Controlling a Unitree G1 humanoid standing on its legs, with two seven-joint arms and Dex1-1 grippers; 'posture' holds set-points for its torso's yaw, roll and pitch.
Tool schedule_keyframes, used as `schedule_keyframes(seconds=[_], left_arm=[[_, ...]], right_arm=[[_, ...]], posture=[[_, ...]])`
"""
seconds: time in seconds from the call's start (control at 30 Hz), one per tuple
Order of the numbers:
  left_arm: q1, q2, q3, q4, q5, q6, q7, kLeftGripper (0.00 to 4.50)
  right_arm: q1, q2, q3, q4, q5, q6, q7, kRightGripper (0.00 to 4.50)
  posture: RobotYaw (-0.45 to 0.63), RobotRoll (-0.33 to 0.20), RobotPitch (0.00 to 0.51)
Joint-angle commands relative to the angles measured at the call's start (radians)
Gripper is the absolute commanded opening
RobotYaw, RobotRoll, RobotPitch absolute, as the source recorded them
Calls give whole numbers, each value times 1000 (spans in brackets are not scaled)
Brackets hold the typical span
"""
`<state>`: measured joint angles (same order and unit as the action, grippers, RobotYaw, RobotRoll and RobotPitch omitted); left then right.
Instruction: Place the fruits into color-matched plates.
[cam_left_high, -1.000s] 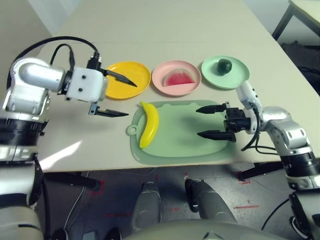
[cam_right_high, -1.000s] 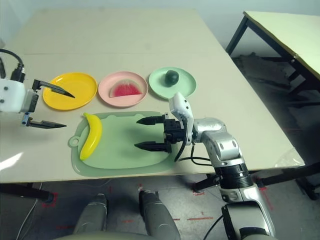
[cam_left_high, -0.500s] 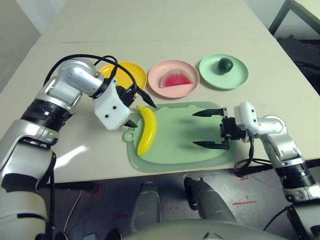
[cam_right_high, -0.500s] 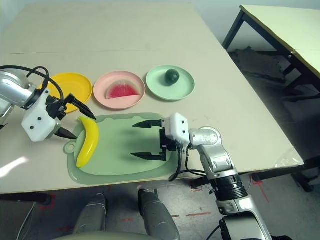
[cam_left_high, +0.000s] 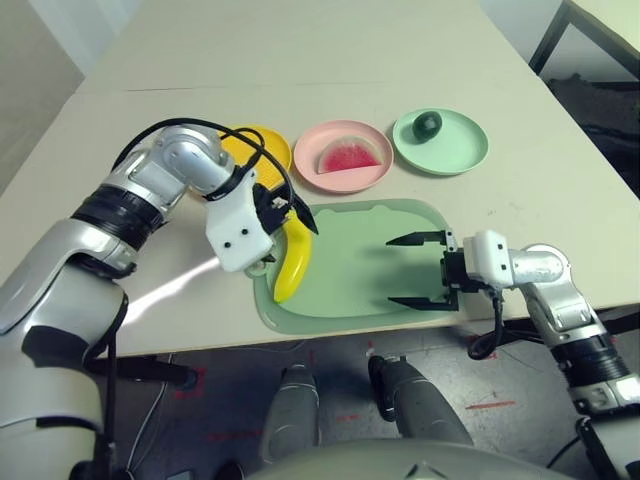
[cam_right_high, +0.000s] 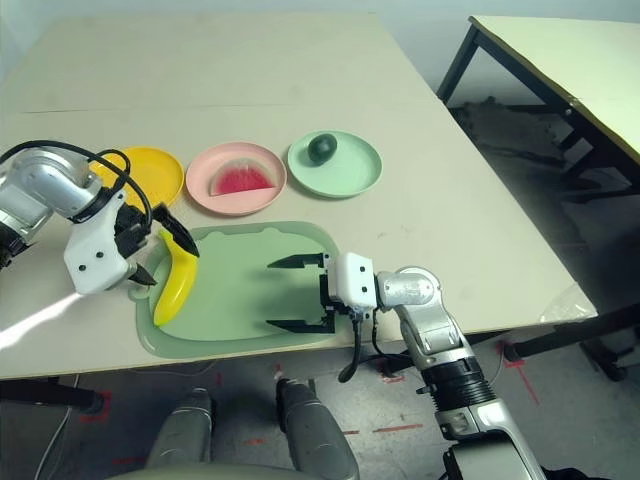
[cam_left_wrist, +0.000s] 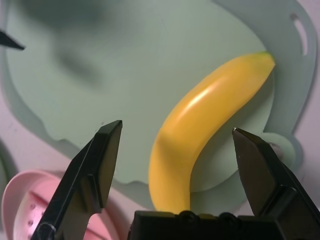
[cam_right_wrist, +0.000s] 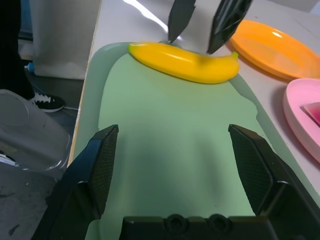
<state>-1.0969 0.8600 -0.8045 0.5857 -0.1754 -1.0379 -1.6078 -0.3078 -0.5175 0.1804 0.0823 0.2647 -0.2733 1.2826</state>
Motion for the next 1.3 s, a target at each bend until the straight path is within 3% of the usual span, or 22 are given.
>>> schedule_keyframes(seconds=[0.03, 0.17, 0.2, 0.53, 0.77, 0.97, 1.13, 1.3], left_arm=[[-3, -22, -13, 47, 35, -41, -7, 4500], [6, -55, -3, 121, 81, -69, -7, 4500], [9, -62, 0, 138, 90, -74, -7, 4309], [10, -69, 6, 169, 94, -65, -7, 1607], [6, -28, 46, 146, 70, -4, -7, 1594], [-74, 23, 168, 199, 114, 52, -2, 1594], [-148, 62, 259, 309, 212, 68, 47, 1594], [-201, 103, 306, 459, 393, 71, 235, 1594]], right_arm=[[15, 5, 18, -26, -5, 17, -22, 4435], [13, 4, 14, -20, -15, 20, -50, 4435], [10, 0, 13, -12, -21, 15, -54, 4482], [18, -13, 14, -25, -13, 16, -64, 4500], [32, -4, 11, -42, 11, 50, -72, 4500], [33, 52, -36, -92, 77, 238, -211, 4500], [31, 69, -34, -105, 52, 337, -299, 4500], [34, 110, -41, -151, 63, 436, -397, 4500]], posture=[[-101, 0, 192], [-112, 0, 192], [-115, 0, 192], [-119, 0, 189], [-109, 0, 192], [-80, 0, 193], [-56, 0, 192], [-40, 0, 194]])
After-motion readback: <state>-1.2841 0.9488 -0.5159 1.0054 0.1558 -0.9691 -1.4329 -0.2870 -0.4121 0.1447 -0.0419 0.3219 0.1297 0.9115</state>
